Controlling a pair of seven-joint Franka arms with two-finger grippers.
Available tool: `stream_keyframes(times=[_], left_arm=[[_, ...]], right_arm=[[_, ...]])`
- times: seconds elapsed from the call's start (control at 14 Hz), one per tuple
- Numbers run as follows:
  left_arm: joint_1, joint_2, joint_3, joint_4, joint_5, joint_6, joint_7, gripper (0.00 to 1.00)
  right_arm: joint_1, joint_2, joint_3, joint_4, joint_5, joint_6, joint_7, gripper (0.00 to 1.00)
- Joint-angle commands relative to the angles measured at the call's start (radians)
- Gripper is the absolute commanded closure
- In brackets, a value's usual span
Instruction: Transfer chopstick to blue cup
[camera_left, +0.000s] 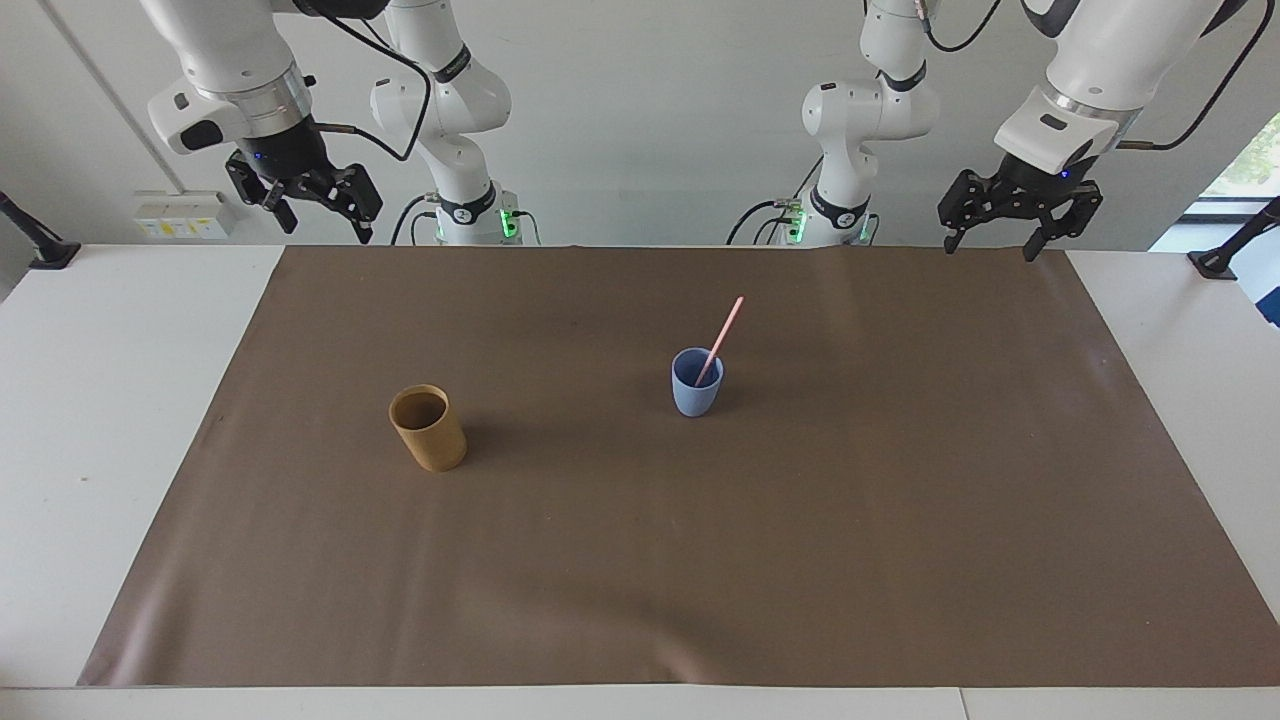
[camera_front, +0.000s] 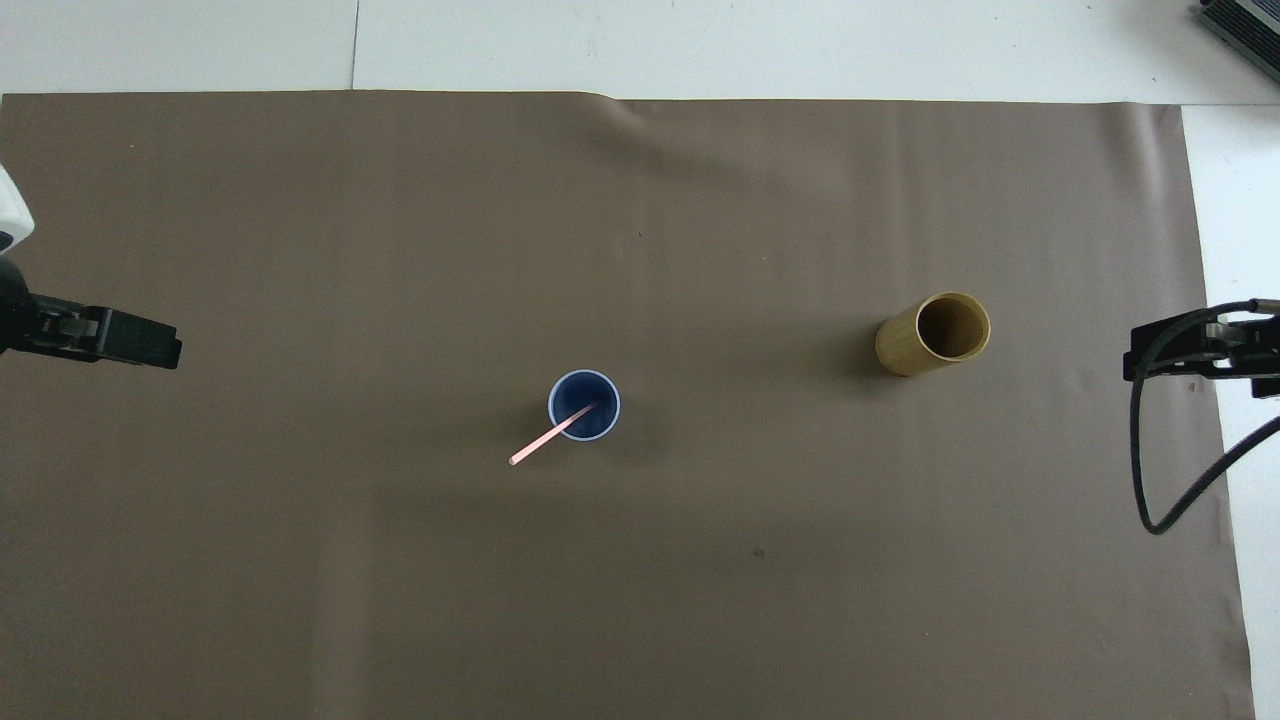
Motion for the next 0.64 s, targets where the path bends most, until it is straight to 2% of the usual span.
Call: stream_keyframes(times=[0.0,0.57], left_arm=[[0.008,-0.023,-0.004,-0.032,0.002,0.024,0.014,0.0],[0.01,-0.023,-0.004,-0.033,0.002,0.024,0.005,0.0]], right_arm=[[-0.009,-0.003,0.002,0.004,0.024,-0.001,-0.02,0.0],[-0.014,-0.005,0.001,0.003,0.024,-0.001,-0.018,0.0]])
